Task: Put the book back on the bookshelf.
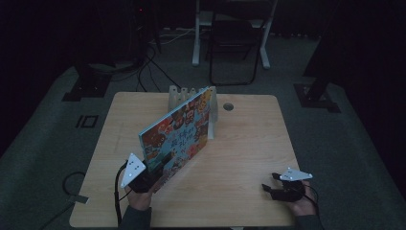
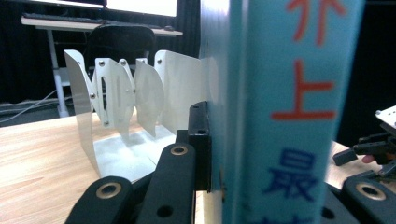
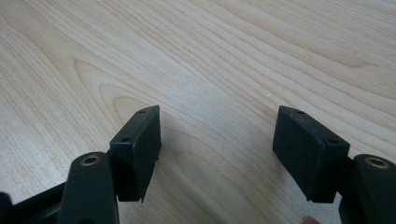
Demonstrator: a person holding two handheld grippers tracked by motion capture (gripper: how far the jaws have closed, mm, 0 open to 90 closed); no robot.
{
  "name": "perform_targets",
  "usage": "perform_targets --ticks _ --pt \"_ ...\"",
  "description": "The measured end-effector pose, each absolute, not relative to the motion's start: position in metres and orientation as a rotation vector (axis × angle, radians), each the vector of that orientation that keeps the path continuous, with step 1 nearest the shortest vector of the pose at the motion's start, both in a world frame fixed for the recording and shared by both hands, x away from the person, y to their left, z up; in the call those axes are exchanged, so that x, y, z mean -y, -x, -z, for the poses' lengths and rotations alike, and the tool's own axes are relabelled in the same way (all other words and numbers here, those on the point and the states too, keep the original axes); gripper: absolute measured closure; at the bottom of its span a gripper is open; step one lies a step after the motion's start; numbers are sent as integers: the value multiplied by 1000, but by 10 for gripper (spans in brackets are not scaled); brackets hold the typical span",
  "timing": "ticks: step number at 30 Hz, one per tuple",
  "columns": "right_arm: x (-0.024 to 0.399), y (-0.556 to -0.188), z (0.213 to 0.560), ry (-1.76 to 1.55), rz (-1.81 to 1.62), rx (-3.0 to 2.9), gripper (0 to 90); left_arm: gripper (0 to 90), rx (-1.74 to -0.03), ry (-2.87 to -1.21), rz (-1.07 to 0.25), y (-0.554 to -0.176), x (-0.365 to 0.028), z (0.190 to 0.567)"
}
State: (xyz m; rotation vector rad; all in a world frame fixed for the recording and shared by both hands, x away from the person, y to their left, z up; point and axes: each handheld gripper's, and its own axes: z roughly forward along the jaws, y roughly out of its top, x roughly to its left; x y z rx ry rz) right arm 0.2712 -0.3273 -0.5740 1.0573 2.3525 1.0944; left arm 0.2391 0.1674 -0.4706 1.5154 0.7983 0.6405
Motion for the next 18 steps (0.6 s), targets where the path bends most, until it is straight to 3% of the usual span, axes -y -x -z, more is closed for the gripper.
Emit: perform_targets --ticks 18 --pt "327 -271 574 -1058 -1095 -2352 317 810 -856 -1498 -729 -236 -168 469"
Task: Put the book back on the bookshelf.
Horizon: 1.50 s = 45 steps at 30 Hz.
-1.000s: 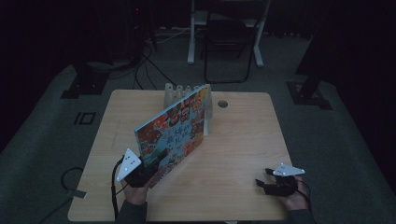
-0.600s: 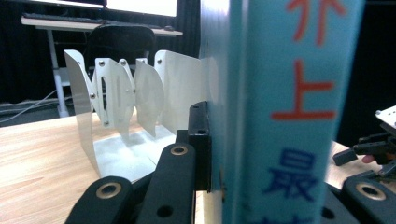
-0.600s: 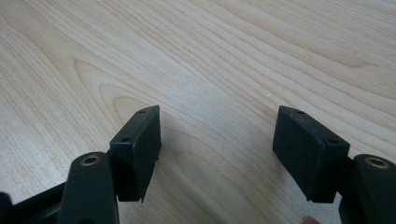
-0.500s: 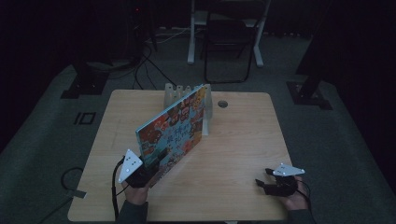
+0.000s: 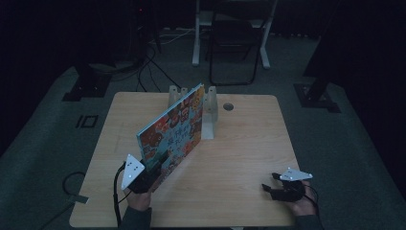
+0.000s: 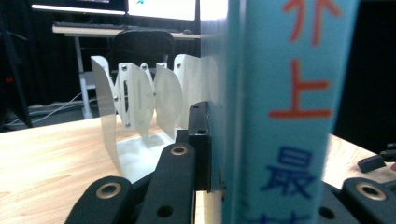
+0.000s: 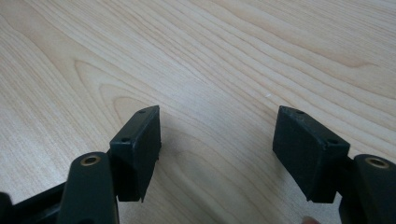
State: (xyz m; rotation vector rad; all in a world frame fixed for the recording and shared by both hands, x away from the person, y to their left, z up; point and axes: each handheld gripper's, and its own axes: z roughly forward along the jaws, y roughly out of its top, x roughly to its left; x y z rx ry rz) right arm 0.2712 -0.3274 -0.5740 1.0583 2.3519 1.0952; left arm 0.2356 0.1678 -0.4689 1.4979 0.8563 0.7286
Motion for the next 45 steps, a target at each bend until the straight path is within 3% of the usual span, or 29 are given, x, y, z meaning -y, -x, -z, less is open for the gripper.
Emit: perform_targets --ticks 45 --pt "328 -271 574 -1061 -1098 -2353 317 809 -974 -1480 -894 -244 -167 463"
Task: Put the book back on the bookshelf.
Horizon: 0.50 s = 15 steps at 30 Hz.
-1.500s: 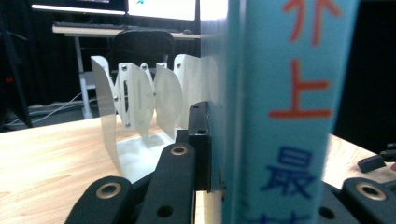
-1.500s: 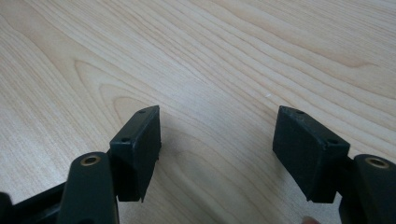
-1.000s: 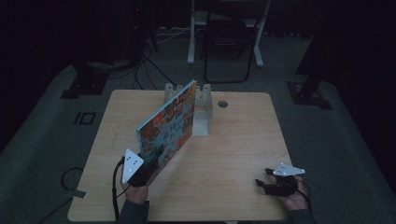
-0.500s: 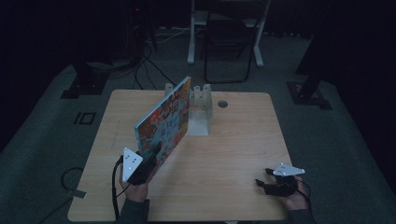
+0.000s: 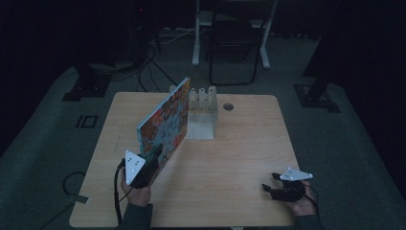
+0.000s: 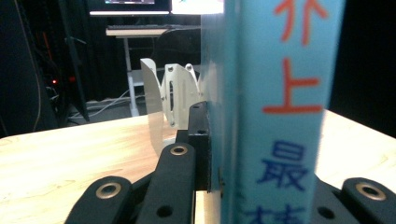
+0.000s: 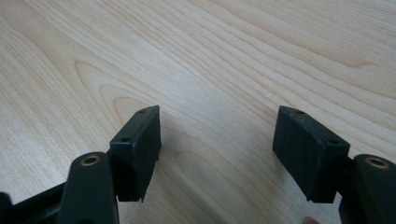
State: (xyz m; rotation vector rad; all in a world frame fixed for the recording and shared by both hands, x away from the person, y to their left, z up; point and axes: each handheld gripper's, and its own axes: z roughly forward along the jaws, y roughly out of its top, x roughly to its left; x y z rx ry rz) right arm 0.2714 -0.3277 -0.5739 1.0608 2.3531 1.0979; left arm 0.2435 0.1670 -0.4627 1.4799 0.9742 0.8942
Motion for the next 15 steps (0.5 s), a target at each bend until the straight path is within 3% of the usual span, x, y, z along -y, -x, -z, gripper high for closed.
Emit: perform_targets --ticks 15 --pt "328 -271 574 -1061 -1099 -2354 317 810 -996 -1465 -906 -247 -170 465"
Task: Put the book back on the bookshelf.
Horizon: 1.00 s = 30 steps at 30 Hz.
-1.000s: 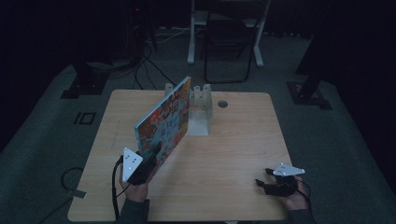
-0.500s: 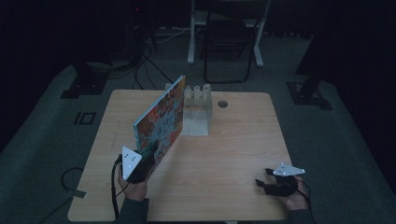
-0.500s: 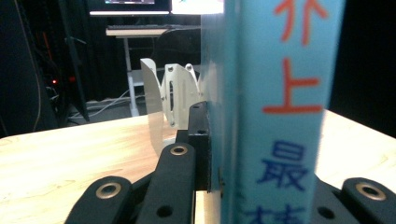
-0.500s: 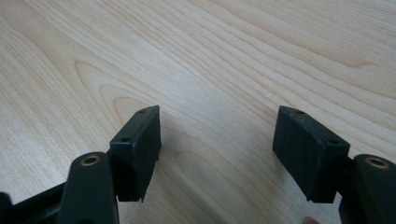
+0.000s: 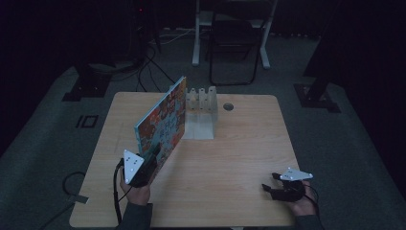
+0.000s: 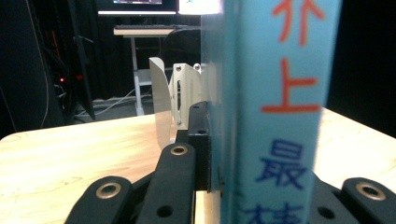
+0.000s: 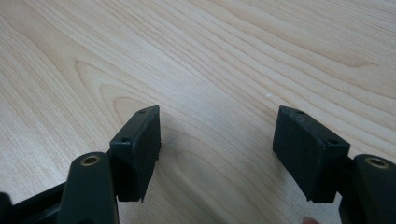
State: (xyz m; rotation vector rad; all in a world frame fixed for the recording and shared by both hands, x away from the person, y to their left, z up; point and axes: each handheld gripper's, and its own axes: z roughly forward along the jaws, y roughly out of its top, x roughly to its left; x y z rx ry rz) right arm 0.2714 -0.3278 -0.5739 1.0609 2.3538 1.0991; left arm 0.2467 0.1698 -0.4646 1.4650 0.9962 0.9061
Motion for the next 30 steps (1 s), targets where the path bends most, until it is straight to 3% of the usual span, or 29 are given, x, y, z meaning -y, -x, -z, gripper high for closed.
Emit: perform_targets --ticks 30 --pt "328 -272 574 -1062 -1104 -2355 316 810 -1042 -1444 -916 -271 -166 469"
